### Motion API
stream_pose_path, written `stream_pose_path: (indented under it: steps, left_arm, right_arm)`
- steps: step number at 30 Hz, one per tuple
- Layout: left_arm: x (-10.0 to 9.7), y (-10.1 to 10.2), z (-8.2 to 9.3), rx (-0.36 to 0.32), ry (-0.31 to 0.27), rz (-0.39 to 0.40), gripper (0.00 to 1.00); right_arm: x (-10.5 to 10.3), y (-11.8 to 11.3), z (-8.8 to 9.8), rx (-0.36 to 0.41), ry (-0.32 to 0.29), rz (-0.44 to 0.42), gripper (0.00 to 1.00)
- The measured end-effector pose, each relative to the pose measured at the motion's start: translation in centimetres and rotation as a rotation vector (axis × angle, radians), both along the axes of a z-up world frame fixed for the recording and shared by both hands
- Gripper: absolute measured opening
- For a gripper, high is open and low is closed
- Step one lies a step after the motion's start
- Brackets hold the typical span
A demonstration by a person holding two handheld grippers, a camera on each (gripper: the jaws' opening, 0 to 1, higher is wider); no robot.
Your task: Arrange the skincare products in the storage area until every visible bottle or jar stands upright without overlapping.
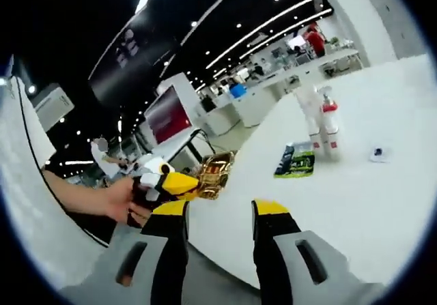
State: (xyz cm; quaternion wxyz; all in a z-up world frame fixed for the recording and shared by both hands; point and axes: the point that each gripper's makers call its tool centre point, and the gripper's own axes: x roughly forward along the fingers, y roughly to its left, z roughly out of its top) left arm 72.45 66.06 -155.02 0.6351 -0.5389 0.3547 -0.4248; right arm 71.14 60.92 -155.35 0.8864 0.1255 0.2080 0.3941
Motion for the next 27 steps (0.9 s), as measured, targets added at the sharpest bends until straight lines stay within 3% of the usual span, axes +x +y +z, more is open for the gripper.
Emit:
stream_pose_path:
  steps: [4, 7, 11, 19, 27]
  left_arm:
    - [0.7, 0.8, -1.1, 0.065, 0.036, -0.012, 0.01]
    - [1.5, 1.4, -1.5, 0.097, 0.04, -0.012, 0.01]
    - [3.1, 2.3, -2.0, 0.126, 0.052, 0.009, 0.01]
    - [7.3, 4.0, -2.7, 0.207, 0.065, 0.033, 0.01]
    - [11.9, 5.6, -3.0, 0.254, 0.082, 0.077, 0.01]
  right_arm:
    - [-0.3, 0.8, -1.1, -0.153, -0.088, 0.026, 0.41]
    - [-0.6, 1.2, -1.6, -0.209, -0.117, 0.051, 0.41]
    - [-1.0, 1.9, -3.2, -0.228, -0.043, 0.098, 0.43]
    - [-1.1, 1.9, -3.5, -0.295, -0.089, 0.108, 0.33]
    - [-1.3, 1.8, -4.6, -0.326, -0.048, 0.128, 0.31]
